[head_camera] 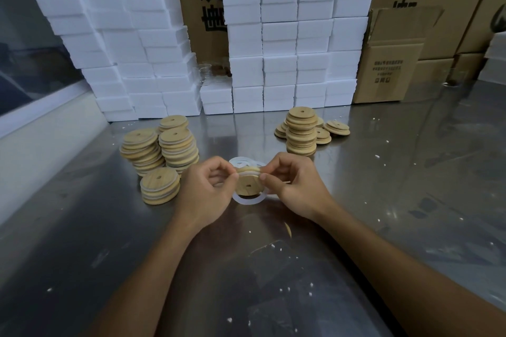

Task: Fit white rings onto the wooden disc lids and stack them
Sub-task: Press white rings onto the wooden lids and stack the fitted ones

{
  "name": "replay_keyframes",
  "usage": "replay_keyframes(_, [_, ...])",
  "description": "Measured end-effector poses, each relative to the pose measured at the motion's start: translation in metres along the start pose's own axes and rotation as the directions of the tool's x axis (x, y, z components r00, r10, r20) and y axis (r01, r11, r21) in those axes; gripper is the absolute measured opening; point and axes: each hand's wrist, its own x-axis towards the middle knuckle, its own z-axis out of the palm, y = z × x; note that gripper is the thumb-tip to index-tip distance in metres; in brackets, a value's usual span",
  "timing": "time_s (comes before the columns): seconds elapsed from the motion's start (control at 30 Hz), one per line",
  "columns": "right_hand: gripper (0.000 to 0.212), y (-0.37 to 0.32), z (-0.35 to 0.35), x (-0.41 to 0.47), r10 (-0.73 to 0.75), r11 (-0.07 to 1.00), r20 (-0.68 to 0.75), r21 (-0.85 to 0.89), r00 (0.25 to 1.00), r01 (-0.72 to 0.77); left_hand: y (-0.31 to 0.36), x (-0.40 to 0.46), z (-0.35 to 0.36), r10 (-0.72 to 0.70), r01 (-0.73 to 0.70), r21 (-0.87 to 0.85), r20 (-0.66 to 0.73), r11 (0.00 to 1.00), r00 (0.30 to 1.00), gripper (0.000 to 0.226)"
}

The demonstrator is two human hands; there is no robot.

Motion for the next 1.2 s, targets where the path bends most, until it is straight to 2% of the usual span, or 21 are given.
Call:
replay_keyframes(0.27, [0.001,-0.001,-0.002,0.000,0.013,0.998,0.021,-0.062,1.000,-0.012,-0.001,0.003,-0.007,0.017,-0.020,0.073,0.050,0.997,0.999,0.018])
replay_keyframes(0.47, [0.004,0.001,0.000,0.002,0.049,0.995,-0.004,-0.082,0.999,-0.049,-0.005,0.002,-0.007,0.022,-0.022,0.044,-0.008,0.999,1.000,0.032])
replay_keyframes(0.63, [0.008,0.005,0.003,0.003,0.056,0.997,-0.027,-0.056,0.998,-0.057,-0.012,0.002,-0.009,0.009,-0.007,0.085,-0.027,0.996,1.000,0.032])
replay_keyframes(0.7, [0.008,0.007,0.004,0.002,0.036,0.994,-0.025,-0.107,0.999,-0.039,-0.014,0.001,-0.008,-0.007,0.008,0.113,-0.010,0.994,1.000,0.031])
replay_keyframes(0.83, [0.006,0.009,0.004,0.002,-0.015,0.992,-0.028,-0.128,0.999,0.012,-0.015,0.002,-0.006,-0.007,0.010,0.059,-0.050,0.998,0.999,0.031])
replay_keyframes(1.07, [0.006,0.005,0.004,0.001,-0.108,0.974,-0.068,-0.207,0.992,0.092,-0.010,0.000,0.008,0.065,-0.057,0.062,-0.131,0.996,0.989,0.029])
replay_keyframes(1.2, [0.007,0.001,0.004,-0.002,-0.190,0.943,-0.056,-0.287,0.980,0.166,-0.010,-0.002,0.009,0.090,-0.085,0.040,-0.136,0.996,0.987,0.036])
